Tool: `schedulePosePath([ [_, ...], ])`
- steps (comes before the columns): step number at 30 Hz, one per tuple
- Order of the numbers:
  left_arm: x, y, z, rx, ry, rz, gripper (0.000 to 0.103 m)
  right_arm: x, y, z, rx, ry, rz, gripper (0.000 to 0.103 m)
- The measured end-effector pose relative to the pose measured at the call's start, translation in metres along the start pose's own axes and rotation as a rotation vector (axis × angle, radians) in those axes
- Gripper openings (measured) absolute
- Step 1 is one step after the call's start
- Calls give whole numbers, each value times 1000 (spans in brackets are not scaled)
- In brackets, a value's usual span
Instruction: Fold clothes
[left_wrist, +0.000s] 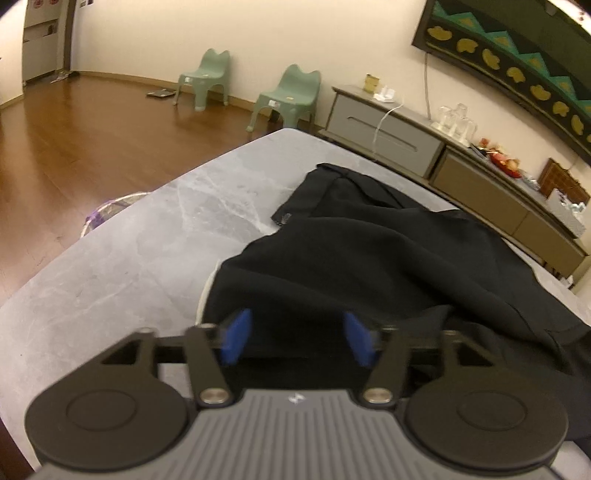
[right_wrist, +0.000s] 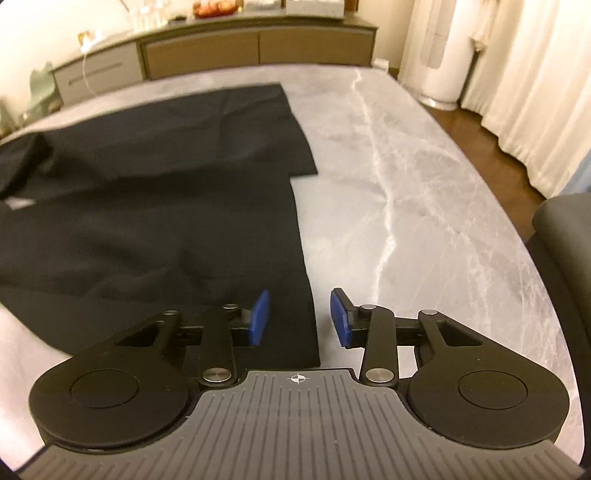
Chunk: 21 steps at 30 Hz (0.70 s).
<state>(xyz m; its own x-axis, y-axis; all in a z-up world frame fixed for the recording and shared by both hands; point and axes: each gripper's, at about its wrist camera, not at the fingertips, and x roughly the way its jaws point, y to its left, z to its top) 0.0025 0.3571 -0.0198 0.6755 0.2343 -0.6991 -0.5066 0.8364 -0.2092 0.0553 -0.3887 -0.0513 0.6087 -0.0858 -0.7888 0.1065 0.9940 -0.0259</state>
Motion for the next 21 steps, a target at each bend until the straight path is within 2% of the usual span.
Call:
schedulePosePath([
  [1,-1,1,-3,-5,0,-9,77,-3,0,0,-5,-18,22,49],
  [2,0,2,-5,-7,3,-16,81,-7,2,-1,-10,-31,54,53],
  [3,2,4,-6,-3,7,-16,81,-11,6,-2,-17,-42,90,59],
  [5,1,5,-9,12,6,-4,81,-19,17,-7,-58,-66,161,67],
  [7,1,7,-11,26,7,6,81,-24,32,-13,-115,-88,225,90],
  [8,0,7,-12,34,10,4,82,-25,41,-16,-157,-95,245,94],
  [10,-1,9,-14,48,17,1,88,-22,62,-21,-253,-91,259,96],
  [14,-2,10,-20,86,44,13,95,-6,84,-27,-359,-38,215,95],
  [15,-2,11,-21,89,49,12,96,-4,85,-28,-366,-31,212,92],
  [18,-1,18,-22,79,64,-1,96,0,85,-27,-362,-16,234,68],
  [19,-2,19,-20,73,57,-4,95,0,85,-27,-355,-13,246,53],
  [20,-2,20,-18,67,49,-6,90,-1,86,-27,-355,-13,257,44],
  [21,-3,21,-16,61,41,-9,75,-1,89,-27,-365,-17,260,18],
])
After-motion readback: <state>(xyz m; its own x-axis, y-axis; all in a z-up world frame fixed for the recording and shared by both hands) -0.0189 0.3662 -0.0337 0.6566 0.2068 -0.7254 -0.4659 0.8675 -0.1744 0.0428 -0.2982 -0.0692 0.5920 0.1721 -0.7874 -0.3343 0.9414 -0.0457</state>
